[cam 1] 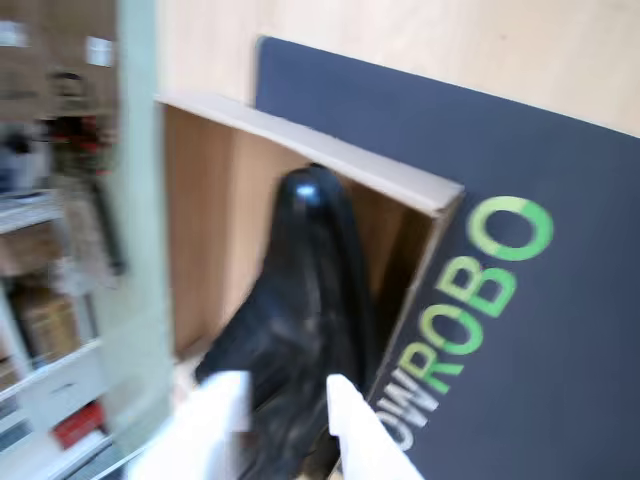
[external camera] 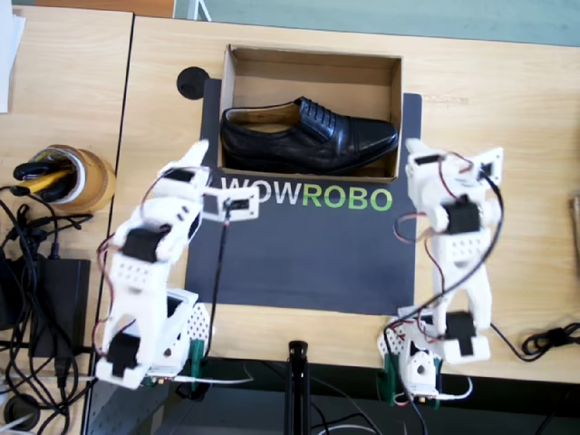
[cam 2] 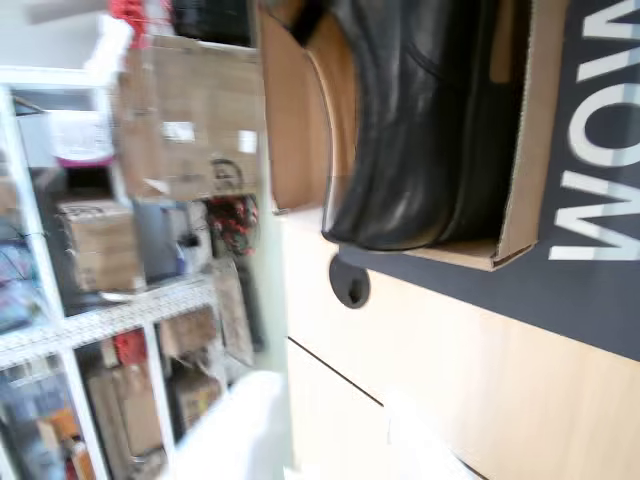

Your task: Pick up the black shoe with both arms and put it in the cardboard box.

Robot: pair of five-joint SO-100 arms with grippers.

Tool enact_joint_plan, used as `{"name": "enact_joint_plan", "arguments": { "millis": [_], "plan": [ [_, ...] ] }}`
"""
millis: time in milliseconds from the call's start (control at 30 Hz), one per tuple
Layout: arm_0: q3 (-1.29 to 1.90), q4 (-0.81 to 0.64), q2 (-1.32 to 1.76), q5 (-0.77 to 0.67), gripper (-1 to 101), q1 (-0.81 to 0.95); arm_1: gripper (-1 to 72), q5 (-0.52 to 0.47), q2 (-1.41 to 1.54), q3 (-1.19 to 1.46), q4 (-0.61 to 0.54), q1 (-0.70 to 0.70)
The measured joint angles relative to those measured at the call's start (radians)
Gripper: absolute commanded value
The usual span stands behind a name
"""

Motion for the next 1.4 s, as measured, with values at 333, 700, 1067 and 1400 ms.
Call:
{"name": "enact_joint_plan", "arguments": {
  "millis": [333, 700, 1067, 1400],
  "plan": [
    [-0.002, 0.196, 0.319, 0.0, 0, -0.115, -0.1, 0.037, 0.54, 0.305, -0.031, 0.126],
    [0.209, 0.259, 0.657, 0.018, 0, -0.173, -0.1, -0.003, 1.115, 0.591, -0.035, 0.314],
    [0.515, 0.256, 0.937, 0.034, 0, -0.224, -0.1, -0.037, 1.568, 0.928, -0.11, 0.377],
    [0.859, 0.164, 1.083, 0.084, 0, -0.285, -0.1, -0.055, 1.609, 1.134, -0.17, 0.364]
  ]
}}
